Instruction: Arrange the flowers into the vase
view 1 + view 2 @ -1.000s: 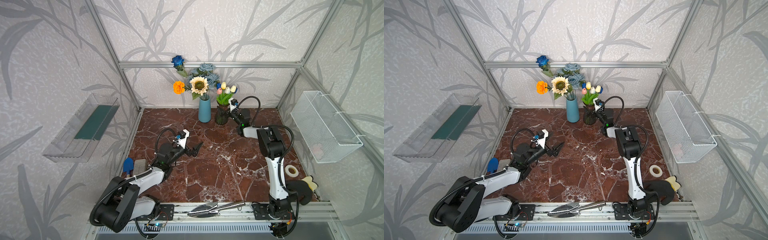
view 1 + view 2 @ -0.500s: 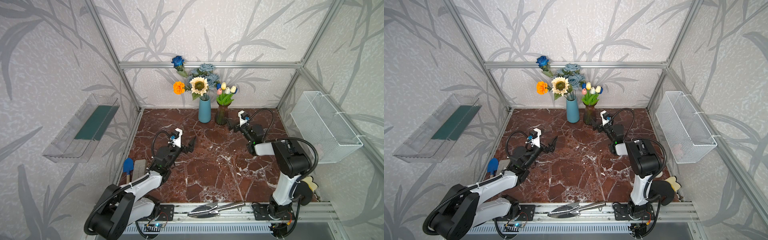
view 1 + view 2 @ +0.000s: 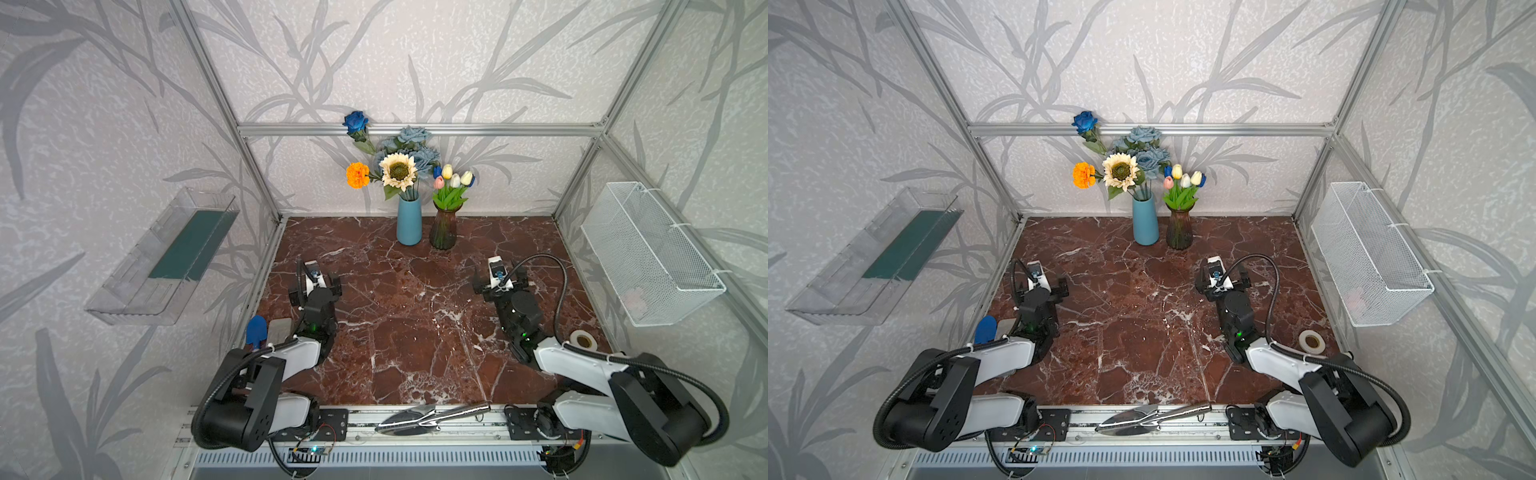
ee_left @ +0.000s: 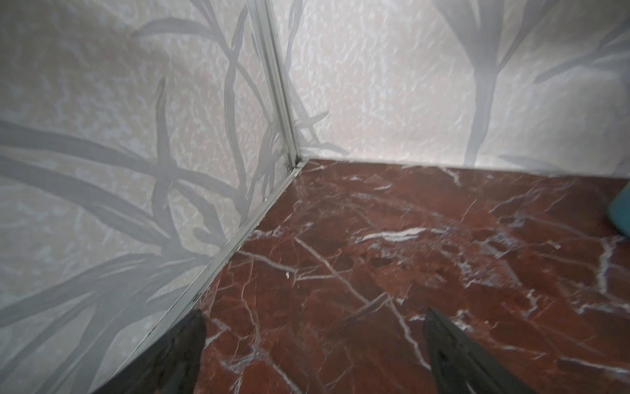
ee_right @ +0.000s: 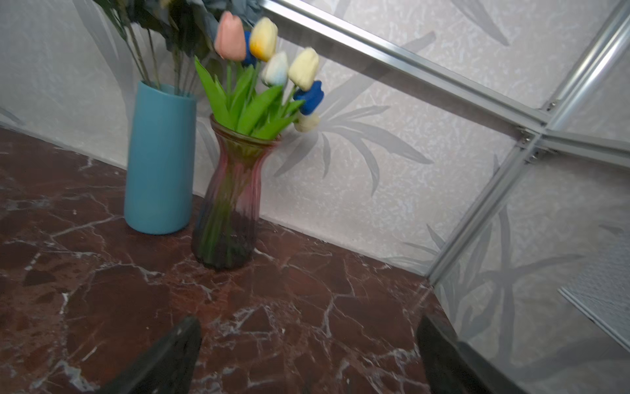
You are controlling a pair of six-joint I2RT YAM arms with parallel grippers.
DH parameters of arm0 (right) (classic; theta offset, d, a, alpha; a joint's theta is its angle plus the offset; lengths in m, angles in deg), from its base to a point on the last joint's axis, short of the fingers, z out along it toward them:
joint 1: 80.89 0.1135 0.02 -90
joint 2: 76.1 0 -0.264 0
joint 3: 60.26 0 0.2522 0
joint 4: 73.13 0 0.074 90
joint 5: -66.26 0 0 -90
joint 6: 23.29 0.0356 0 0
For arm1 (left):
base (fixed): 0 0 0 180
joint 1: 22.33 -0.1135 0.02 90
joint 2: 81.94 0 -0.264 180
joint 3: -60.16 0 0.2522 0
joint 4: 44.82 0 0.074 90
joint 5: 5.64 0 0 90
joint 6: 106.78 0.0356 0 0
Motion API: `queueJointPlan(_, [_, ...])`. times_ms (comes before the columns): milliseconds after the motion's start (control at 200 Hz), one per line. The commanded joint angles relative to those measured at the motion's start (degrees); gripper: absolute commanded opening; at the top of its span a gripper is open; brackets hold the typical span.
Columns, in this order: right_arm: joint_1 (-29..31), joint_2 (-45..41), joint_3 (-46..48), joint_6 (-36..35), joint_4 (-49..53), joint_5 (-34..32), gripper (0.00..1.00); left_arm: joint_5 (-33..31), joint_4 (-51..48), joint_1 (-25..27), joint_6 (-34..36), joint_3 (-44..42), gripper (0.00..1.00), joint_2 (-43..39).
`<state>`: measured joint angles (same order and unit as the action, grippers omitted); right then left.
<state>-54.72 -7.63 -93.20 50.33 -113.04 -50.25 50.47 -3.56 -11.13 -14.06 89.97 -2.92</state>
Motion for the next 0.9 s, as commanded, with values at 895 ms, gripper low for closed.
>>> queueJointPlan(895, [-19.4,22.4,-1.4,12.1,-4.2,20.8,0.99,20.2,-0.1,-10.7,-5.0,5.3,1.00,10.8])
